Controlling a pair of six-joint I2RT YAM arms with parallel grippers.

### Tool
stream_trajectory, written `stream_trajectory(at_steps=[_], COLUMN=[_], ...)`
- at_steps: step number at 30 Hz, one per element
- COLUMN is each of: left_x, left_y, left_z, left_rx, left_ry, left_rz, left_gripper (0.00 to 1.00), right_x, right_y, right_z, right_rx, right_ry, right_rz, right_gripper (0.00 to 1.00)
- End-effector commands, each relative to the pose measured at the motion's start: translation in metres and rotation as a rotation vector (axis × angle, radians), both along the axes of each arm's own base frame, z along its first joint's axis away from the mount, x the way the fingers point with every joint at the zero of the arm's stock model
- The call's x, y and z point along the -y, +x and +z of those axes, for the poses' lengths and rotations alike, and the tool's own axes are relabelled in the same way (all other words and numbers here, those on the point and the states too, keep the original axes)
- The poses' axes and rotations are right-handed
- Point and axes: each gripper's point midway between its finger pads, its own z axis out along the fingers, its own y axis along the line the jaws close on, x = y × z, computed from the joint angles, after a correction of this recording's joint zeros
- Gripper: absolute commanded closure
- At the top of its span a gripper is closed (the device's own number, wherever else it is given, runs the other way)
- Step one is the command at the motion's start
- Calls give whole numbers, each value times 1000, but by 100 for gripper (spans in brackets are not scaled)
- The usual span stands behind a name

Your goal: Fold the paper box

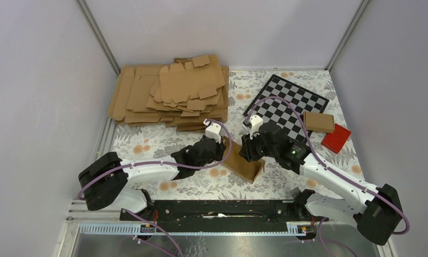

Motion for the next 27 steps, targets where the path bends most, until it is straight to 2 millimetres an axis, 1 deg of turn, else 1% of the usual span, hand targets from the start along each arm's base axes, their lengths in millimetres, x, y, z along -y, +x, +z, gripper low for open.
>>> stream_trajectory(at_steps=[1,4,5,8,12,14,15,16,19,23,27], left_x=[2,-4,-7,-14,-26,-34,-37,-41,-50,-57,-60], left_y=[-4,-8,-10,-19,-30,-32,-33,-31,-26,-17,-9], left_z=[12,15,16,14,15,16,15,15,15,23,31], left_rx=[-8,-33,-46,-98,-146,-158,-166,-177,-211,-212,-203], left_ry=[-46,-37,-33,-37,-86,-109,-119,-132,-174,-215,-225], left_rz=[-3,11,15,21,34,47,46,50,52,54,52], left_gripper=[84,74,72,70,70,70,70,70,69,69,69], right_x=[-2,-3,-4,-6,-10,-11,-12,-12,-16,-16,-15], right_y=[-11,-11,-10,-10,-12,-13,-14,-15,-20,-28,-35], right_z=[-17,-22,-22,-26,-33,-39,-42,-44,-51,-68,-86], right_rx=[-66,-76,-76,-89,-122,-143,-154,-166,-210,-273,-335], right_ry=[-18,-18,-15,-14,-14,-22,-27,-30,-30,-55,-87], right_rz=[29,24,22,25,38,40,43,47,68,86,98], right_gripper=[60,59,58,56,52,47,43,36,26,24,19])
